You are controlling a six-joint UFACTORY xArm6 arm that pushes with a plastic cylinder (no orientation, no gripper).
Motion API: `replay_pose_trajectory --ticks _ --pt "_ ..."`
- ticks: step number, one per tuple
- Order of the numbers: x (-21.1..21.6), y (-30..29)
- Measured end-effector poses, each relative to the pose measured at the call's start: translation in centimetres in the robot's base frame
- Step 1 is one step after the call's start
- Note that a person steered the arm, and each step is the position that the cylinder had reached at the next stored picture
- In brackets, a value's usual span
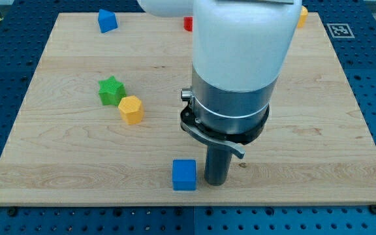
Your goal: Move the green circle to bottom right
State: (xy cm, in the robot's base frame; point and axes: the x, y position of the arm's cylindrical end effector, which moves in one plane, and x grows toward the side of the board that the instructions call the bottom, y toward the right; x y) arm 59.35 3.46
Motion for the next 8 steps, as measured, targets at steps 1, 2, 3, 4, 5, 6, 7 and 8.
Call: replay_pose_trajectory --ticks 1,2,3,4,5,6,7,8 --pt "0.0 0.0" --pt "-0.7 0.0" --pt "-3.7 -0.3" --pt "-6.6 -3.9" --pt "-8.6 -7.1" --pt "-9.4 -7.1" --pt "-9.4 -7.0" --pt "-9.4 -6.0"
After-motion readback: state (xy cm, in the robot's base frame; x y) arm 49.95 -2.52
